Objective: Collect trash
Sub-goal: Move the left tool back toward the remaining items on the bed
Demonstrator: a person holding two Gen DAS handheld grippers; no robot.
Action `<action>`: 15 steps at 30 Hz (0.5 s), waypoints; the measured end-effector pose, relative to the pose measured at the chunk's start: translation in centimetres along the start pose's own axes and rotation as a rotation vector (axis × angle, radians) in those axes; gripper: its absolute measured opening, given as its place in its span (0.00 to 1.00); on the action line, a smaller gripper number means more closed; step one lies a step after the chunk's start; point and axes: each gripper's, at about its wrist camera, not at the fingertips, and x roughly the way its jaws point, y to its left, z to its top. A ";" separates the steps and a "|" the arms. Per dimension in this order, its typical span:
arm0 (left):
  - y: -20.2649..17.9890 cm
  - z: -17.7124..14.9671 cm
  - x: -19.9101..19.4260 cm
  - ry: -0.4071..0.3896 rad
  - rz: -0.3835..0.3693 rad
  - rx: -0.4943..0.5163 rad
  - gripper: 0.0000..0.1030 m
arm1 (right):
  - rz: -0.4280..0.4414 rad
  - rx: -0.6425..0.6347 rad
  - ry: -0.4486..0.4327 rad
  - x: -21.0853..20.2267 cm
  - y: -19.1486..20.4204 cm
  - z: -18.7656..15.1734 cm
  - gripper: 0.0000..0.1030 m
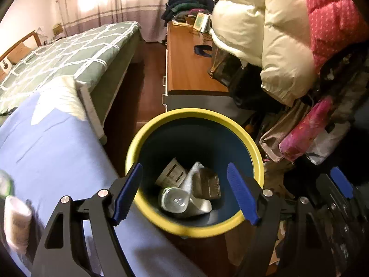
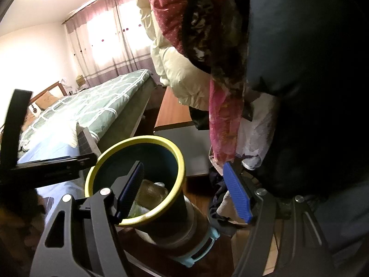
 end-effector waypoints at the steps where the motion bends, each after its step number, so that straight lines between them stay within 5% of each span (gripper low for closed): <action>1: 0.5 -0.3 -0.8 -0.012 0.001 -0.007 0.76 | 0.002 -0.003 0.000 -0.2 0.2 0.0 0.66; 8: 5.3 -3.5 -8.0 -0.127 0.047 -0.079 0.84 | 0.034 -0.045 0.007 -0.5 2.5 -0.2 0.66; 15: 13.6 -8.7 -16.5 -0.273 0.196 -0.201 0.90 | 0.125 -0.137 0.033 -0.7 8.3 -0.8 0.66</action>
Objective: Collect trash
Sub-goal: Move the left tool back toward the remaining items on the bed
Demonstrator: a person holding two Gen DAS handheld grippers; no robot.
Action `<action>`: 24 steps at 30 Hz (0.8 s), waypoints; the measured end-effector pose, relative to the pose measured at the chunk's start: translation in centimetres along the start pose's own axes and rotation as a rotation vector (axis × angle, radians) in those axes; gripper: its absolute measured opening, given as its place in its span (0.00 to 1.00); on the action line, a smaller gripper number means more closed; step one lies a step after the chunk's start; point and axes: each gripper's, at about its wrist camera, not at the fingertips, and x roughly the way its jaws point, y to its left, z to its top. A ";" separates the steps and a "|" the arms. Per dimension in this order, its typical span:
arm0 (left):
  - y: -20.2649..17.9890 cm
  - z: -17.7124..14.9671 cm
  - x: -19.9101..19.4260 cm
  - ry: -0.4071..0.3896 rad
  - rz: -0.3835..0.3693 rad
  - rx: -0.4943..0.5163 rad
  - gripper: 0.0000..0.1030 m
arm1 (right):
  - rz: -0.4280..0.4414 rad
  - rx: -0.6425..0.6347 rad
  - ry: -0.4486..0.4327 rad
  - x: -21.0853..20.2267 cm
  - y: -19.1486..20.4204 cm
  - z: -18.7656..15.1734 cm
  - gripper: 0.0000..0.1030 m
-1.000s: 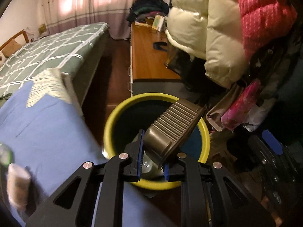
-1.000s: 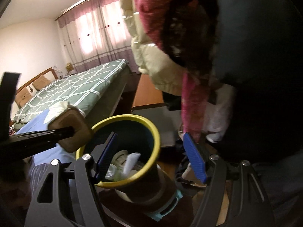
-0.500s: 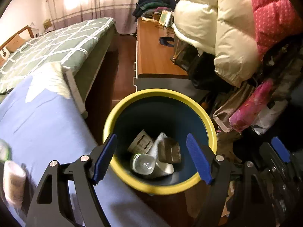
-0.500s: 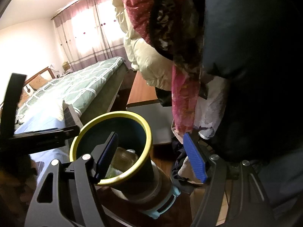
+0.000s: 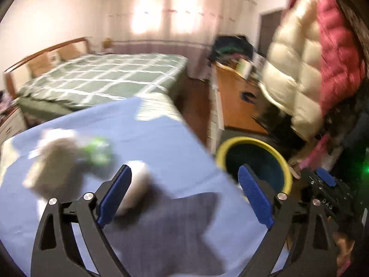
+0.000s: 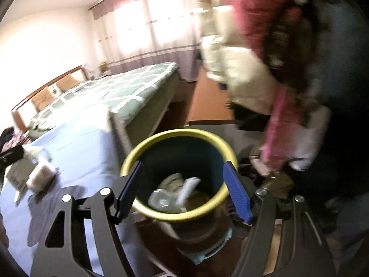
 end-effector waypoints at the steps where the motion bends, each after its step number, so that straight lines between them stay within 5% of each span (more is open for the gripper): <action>1: 1.9 -0.3 -1.0 -0.017 0.027 -0.025 0.90 | 0.013 -0.019 0.003 0.1 1.2 0.0 0.66; 6: 11.4 -2.2 -5.0 -0.094 0.197 -0.129 0.92 | 0.089 -0.097 0.017 0.6 7.1 0.3 0.66; 14: 25.7 -6.3 -7.6 -0.113 0.474 -0.312 0.93 | 0.280 -0.232 0.047 1.2 18.7 1.2 0.66; 24: 30.9 -9.4 -8.1 -0.106 0.544 -0.409 0.93 | 0.508 -0.389 0.066 1.4 33.0 2.3 0.66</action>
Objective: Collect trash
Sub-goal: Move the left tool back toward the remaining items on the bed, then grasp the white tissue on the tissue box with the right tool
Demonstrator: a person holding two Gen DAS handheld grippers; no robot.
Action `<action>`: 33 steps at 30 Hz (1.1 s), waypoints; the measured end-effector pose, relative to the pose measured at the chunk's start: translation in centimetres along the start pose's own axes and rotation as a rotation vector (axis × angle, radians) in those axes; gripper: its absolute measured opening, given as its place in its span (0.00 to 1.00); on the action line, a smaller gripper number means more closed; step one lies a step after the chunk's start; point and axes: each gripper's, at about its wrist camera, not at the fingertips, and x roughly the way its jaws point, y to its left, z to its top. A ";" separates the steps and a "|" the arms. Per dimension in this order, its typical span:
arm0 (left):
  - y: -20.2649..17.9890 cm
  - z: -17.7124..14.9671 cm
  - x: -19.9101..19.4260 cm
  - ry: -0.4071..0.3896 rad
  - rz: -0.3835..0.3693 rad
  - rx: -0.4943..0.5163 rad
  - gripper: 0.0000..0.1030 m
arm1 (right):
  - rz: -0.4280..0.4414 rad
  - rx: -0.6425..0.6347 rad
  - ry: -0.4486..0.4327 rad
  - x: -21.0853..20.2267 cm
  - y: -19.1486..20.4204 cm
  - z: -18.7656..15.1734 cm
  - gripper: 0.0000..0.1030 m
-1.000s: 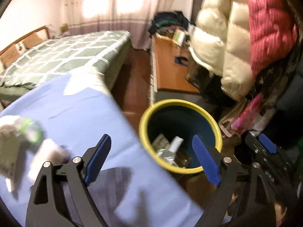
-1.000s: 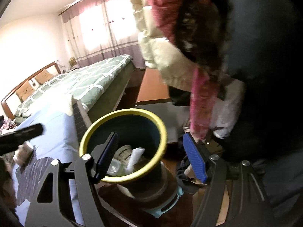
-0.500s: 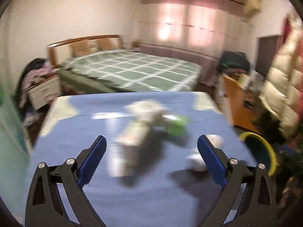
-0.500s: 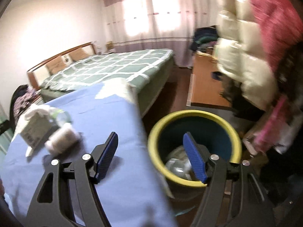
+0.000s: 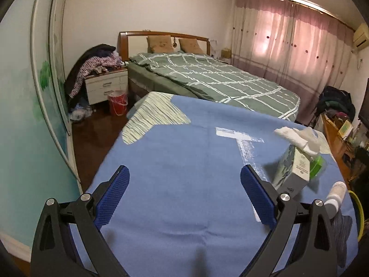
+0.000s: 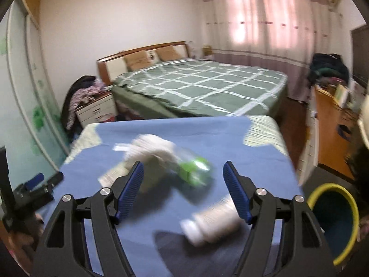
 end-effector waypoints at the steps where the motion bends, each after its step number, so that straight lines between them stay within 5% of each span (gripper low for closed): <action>1: -0.3 -0.1 -0.2 -0.005 0.012 0.004 0.93 | 0.022 -0.009 0.010 1.0 0.8 0.6 0.66; 10: -1.4 -0.8 1.1 0.047 0.020 0.012 0.93 | 0.028 -0.040 0.122 8.4 3.3 2.0 0.66; 13: -2.0 -0.9 1.4 0.041 0.016 0.038 0.93 | 0.058 -0.024 0.163 9.7 3.0 1.6 0.43; 15: -2.3 -1.1 1.7 0.047 0.007 0.051 0.93 | 0.086 -0.015 0.160 9.7 3.1 1.7 0.16; 17: -2.5 -1.2 2.0 0.056 -0.005 0.057 0.93 | 0.092 -0.024 0.153 9.1 3.1 1.9 0.06; 26: -3.0 -1.4 2.4 0.051 -0.008 0.076 0.93 | 0.160 0.043 0.003 1.2 1.4 4.0 0.05; 33: -3.3 -1.5 2.3 0.054 -0.018 0.087 0.93 | 0.086 0.091 -0.122 -5.5 -2.8 3.7 0.05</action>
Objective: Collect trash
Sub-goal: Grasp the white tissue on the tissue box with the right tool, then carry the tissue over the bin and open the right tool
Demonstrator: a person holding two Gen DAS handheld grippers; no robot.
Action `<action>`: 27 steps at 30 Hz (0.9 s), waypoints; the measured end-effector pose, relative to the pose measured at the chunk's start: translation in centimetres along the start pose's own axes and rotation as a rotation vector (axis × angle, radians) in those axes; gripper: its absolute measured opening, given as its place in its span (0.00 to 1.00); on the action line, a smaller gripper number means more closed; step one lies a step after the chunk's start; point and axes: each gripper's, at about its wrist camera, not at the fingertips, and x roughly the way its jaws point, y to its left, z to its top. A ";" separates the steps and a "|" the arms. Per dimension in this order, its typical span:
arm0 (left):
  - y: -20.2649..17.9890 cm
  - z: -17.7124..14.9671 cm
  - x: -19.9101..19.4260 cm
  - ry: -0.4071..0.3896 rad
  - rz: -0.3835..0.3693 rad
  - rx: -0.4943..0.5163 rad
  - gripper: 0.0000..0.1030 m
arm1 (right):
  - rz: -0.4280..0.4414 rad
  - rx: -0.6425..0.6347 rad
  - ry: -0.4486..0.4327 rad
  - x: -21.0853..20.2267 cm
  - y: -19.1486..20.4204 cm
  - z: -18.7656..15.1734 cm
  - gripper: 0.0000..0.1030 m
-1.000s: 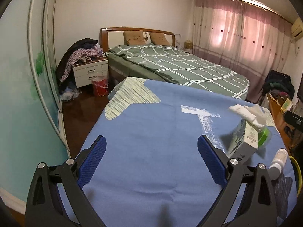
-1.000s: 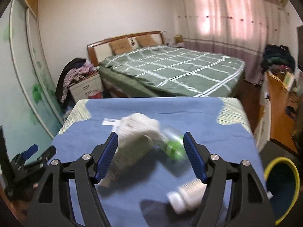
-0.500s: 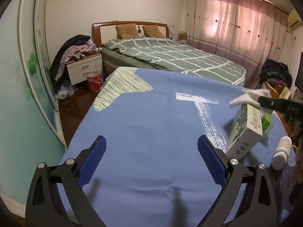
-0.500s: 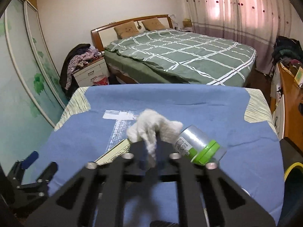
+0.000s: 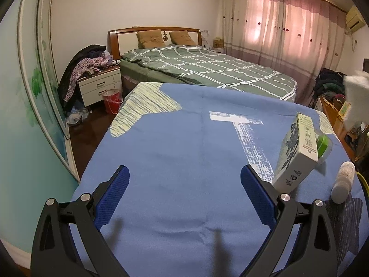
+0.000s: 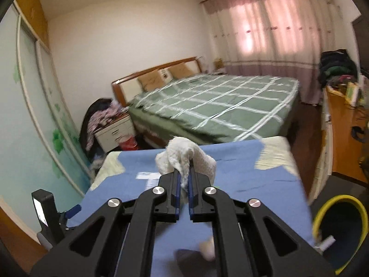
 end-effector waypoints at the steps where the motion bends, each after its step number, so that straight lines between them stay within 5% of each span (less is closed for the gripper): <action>1: 0.0 0.0 0.0 -0.001 -0.002 0.002 0.93 | -0.031 0.011 -0.014 -0.8 -1.1 -0.3 0.05; 15: -0.6 -0.2 -0.3 0.008 -0.034 0.016 0.93 | -0.602 0.285 0.035 -6.1 -20.1 -7.9 0.07; 19: -0.8 -0.2 -0.4 0.005 -0.037 0.026 0.93 | -0.665 0.360 0.078 -5.3 -23.2 -9.9 0.15; 21: -0.9 -0.2 -0.5 0.004 -0.040 0.031 0.93 | -0.674 0.389 0.090 -5.2 -24.0 -10.5 0.33; 27: -1.4 -0.3 -0.6 0.008 -0.069 0.044 0.93 | -0.644 0.404 0.051 -5.1 -22.3 -11.3 0.45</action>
